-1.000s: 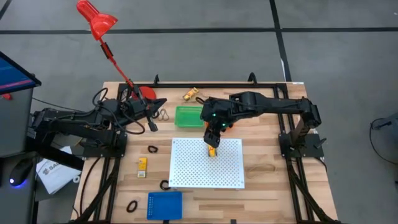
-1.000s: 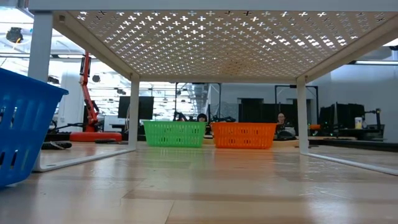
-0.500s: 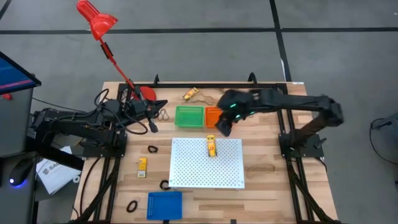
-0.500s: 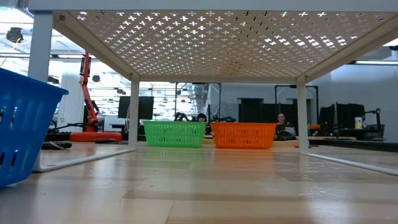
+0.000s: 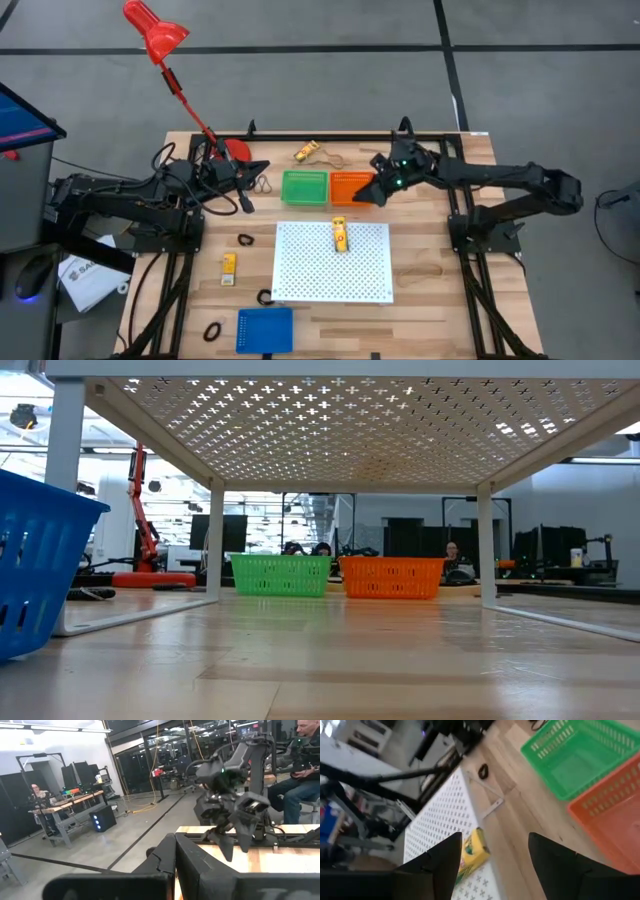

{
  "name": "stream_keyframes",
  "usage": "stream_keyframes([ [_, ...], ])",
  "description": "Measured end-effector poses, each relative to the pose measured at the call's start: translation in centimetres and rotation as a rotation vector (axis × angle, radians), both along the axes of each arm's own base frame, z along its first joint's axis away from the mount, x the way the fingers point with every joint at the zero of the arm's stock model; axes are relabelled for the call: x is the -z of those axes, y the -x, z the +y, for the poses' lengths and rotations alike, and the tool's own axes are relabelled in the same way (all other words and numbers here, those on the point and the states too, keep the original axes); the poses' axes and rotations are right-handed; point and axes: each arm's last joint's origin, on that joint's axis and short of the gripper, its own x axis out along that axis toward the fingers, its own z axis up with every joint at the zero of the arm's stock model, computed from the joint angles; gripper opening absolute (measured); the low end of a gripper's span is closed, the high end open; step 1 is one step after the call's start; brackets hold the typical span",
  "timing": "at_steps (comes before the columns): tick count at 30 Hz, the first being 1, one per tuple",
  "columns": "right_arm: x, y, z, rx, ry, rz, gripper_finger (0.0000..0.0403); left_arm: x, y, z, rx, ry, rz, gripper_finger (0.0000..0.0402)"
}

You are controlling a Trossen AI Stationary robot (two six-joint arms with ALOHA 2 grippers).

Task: Pick & Place Office Desk Supplies
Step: Put the crayon box into the orange bin

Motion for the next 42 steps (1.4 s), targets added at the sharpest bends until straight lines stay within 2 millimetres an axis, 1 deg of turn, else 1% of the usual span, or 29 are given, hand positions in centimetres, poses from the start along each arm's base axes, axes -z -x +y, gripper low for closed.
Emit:
stream_keyframes([
  [3, 1.0, -0.6, 0.2, -0.008, -0.021, 0.021, 0.0226, 0.0, 0.0, 0.0, 0.000, -0.001, 0.001, 0.0000],
  [5, 1.1, -1.6, 0.7, -0.029, -0.028, 0.011, 0.0226, 0.0, 0.0, 0.0, -0.001, -0.001, 0.002, 0.0000],
  [9, 2.8, -3.0, 1.5, -0.068, -0.059, 0.089, 0.0226, 0.0, 0.0, 0.0, -0.003, -0.003, 0.004, 0.0000],
  [13, 3.3, -4.0, 1.6, -0.098, -0.070, 0.102, 0.0226, 0.0, 0.0, 0.0, -0.002, -0.003, 0.005, 0.0000],
  [15, 3.7, -4.1, 1.6, -0.105, -0.081, 0.122, 0.0226, 0.0, 0.0, 0.0, -0.003, -0.003, 0.005, 0.0000],
  [21, 4.0, -4.4, 1.8, -0.131, -0.099, 0.121, 0.0226, 0.1, 0.0, 0.0, -0.003, -0.004, 0.007, 0.0000],
  [27, 3.8, -4.5, 1.8, -0.135, -0.091, 0.102, 0.0224, 0.0, 0.0, 0.0, -0.003, -0.004, 0.007, 0.0000],
  [34, 3.7, -4.7, 2.3, -0.156, -0.092, 0.091, 0.0195, 0.0, 0.0, 0.0, -0.003, -0.004, 0.006, 0.0000],
  [42, 3.7, -4.7, 2.4, -0.167, -0.077, 0.087, 0.0132, 0.0, 0.0, 0.0, -0.003, -0.004, 0.006, 0.0000],
])
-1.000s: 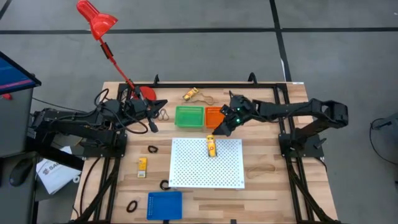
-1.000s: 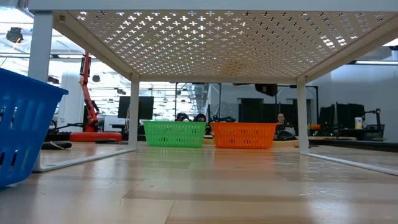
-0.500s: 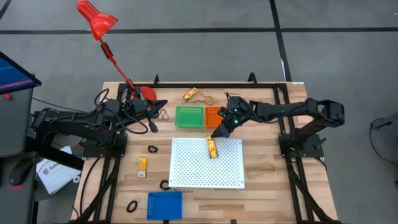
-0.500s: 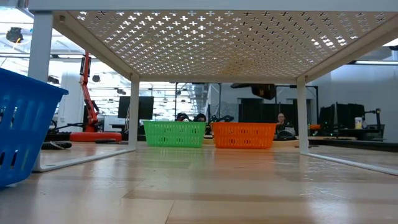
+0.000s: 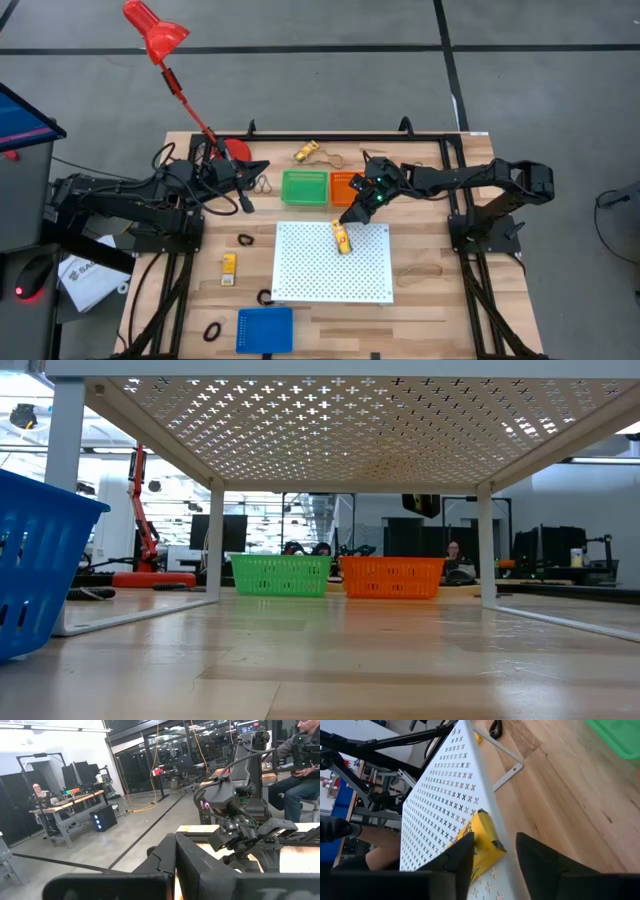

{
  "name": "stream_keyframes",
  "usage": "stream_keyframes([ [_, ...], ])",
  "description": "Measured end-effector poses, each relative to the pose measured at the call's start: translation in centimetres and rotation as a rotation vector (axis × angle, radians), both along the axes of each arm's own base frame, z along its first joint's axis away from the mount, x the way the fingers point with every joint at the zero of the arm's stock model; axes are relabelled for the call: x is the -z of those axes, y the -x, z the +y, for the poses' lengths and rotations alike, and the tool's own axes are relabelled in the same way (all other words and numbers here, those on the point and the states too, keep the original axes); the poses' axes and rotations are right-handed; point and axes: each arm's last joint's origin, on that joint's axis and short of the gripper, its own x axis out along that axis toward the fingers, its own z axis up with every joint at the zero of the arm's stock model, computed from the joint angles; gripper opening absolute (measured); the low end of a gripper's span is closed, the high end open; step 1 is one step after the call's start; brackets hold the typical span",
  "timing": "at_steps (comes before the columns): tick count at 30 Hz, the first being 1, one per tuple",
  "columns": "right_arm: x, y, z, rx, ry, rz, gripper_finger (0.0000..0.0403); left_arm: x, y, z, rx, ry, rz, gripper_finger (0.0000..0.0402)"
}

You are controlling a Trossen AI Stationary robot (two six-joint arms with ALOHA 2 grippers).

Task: Pick & Place Office Desk Supplies
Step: Put the crayon box into the orange bin

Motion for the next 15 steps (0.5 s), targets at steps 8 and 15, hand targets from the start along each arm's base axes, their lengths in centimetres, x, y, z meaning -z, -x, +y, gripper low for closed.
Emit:
stream_keyframes([
  [8, -0.12, -0.08, -0.03, -0.005, 0.023, -0.021, 0.0042, 0.00, 0.00, 0.00, 0.000, 0.000, 0.000, 0.0000],
  [15, -0.21, -0.14, -0.05, -0.006, 0.032, -0.035, 0.0007, 0.05, 0.00, 0.00, 0.000, 0.000, 0.006, 0.0000],
])
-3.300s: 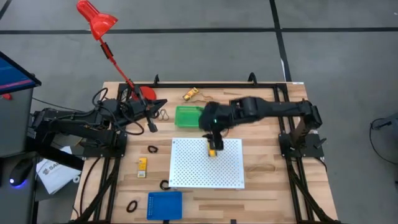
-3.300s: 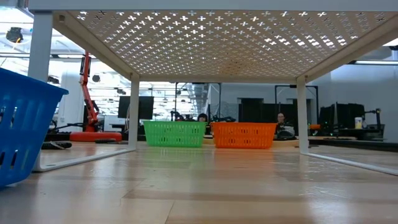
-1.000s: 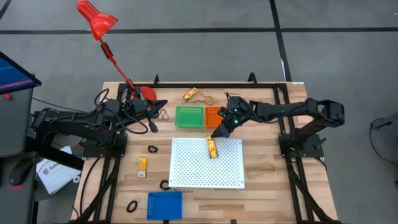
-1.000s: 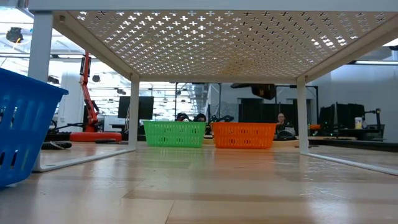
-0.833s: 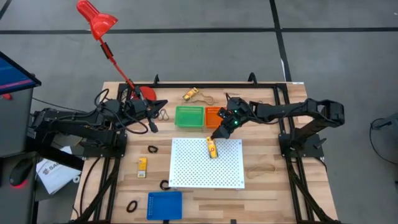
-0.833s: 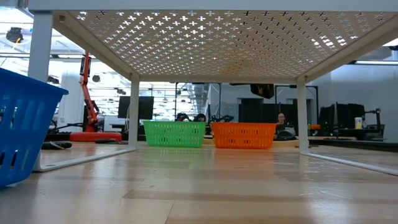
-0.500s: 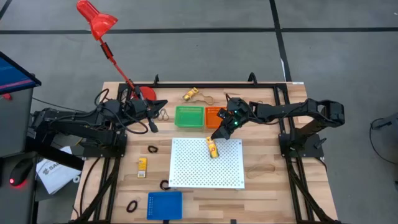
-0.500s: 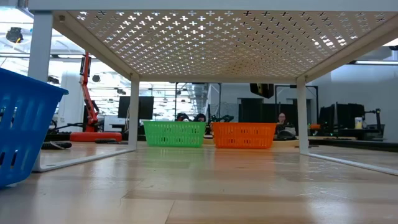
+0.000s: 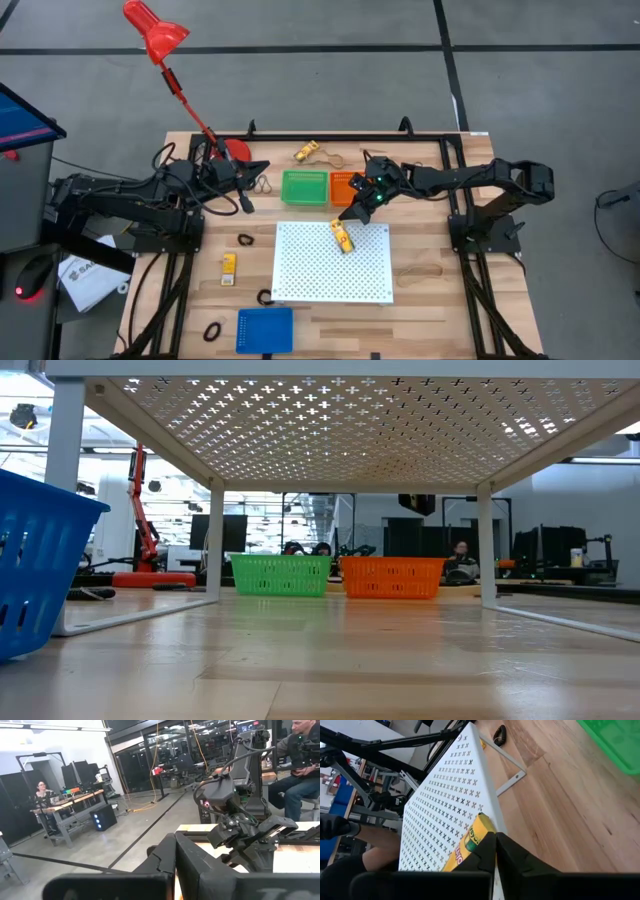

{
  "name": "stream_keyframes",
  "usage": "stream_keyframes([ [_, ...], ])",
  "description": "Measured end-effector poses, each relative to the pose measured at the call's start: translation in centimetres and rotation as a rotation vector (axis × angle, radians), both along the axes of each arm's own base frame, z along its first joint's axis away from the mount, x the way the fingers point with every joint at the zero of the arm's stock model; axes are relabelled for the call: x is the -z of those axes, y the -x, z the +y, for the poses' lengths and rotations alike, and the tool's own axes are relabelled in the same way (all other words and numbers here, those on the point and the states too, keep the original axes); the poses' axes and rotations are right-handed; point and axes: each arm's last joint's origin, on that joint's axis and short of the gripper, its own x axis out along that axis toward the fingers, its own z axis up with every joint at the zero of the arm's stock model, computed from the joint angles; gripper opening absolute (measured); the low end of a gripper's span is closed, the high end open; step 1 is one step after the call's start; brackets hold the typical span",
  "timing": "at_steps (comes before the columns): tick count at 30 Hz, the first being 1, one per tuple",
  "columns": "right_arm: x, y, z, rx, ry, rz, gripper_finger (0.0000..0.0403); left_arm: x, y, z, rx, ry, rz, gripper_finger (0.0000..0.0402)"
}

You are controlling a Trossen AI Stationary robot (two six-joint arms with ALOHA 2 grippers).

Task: Pick & Place Office Desk Supplies
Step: Put the crayon box into the orange bin

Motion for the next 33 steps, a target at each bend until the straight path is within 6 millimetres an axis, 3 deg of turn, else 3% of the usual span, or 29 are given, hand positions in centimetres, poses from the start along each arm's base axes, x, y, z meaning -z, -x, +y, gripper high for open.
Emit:
stream_keyframes([
  [10, -0.5, -0.3, 0.0, -0.004, 0.028, -0.068, 0.0001, 0.0, 0.0, 0.0, 0.000, 0.000, 0.001, 0.0000],
  [19, -1.2, -0.5, 1.2, -0.027, 0.054, -0.117, 0.0000, 0.0, 0.0, 0.0, 0.000, 0.000, 0.002, 0.0000],
  [33, -5.6, 2.0, 4.2, 0.046, 0.239, -0.236, 0.0000, 0.2, 0.0, 0.1, -0.045, 0.001, 0.026, 0.0000],
])
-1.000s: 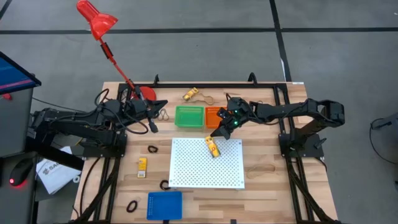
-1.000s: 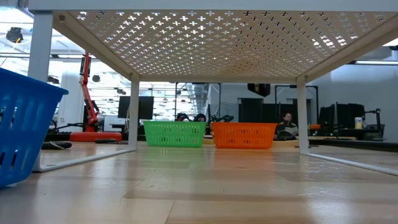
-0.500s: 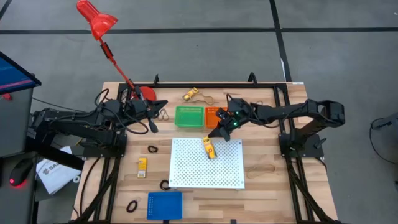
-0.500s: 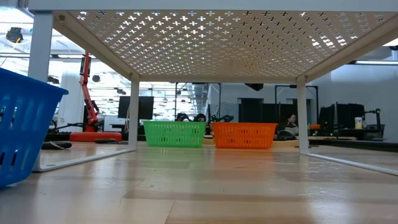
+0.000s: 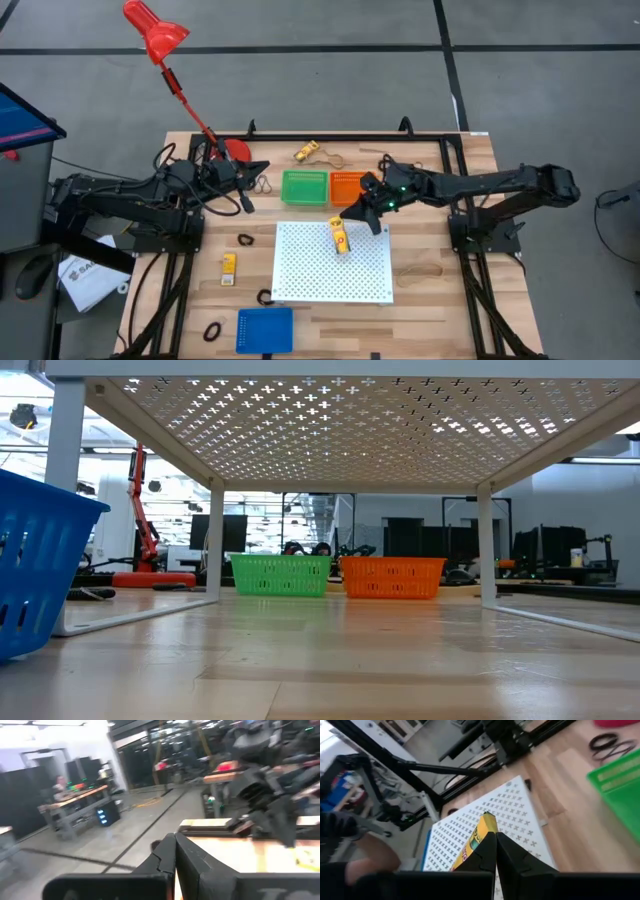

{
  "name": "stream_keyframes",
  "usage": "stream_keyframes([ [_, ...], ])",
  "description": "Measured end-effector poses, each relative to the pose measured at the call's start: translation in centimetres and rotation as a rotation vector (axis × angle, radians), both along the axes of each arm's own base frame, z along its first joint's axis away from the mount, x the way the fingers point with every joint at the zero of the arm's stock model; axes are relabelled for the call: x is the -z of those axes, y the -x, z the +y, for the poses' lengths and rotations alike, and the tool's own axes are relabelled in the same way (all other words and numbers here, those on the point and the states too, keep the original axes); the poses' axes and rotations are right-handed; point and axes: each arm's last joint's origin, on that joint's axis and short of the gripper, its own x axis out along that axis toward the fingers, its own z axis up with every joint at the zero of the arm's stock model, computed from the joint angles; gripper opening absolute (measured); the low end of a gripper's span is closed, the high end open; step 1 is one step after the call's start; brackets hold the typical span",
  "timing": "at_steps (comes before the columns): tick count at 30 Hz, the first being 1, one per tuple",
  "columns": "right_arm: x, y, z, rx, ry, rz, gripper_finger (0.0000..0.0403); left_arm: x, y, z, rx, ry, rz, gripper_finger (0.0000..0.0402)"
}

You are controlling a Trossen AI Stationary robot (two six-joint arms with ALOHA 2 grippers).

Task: Pick & Place Office Desk Supplies
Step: Put the crayon box into the orange bin

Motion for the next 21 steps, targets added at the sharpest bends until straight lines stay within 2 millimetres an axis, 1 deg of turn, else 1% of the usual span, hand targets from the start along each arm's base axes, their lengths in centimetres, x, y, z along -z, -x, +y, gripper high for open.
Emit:
stream_keyframes([
  [4, -0.8, 0.8, 0.6, 0.047, 0.068, -0.015, 0.0000, 0.1, 0.2, 0.3, -0.130, -0.013, 0.021, 0.0000],
  [8, -1.4, 1.6, 0.5, 0.131, 0.121, -0.015, 0.0000, 0.2, 0.3, 0.5, -0.200, -0.011, 0.033, 0.0000],
  [11, -1.6, 2.2, -0.3, 0.210, 0.160, 0.007, 0.0000, 0.2, 0.4, 0.5, -0.236, -0.017, 0.039, 0.0000],
  [14, -1.3, 2.8, -1.4, 0.288, 0.216, 0.069, 0.0000, 0.2, 0.5, 0.6, -0.283, -0.026, 0.050, 0.0000],
  [17, -1.2, 3.3, -2.5, 0.362, 0.265, 0.108, 0.0000, 0.3, 0.4, 0.7, -0.294, -0.026, 0.055, 0.0000],
  [21, -1.1, 3.6, -3.9, 0.411, 0.292, 0.130, 0.0000, 0.3, 0.4, 0.7, -0.294, -0.027, 0.056, 0.0000],
])
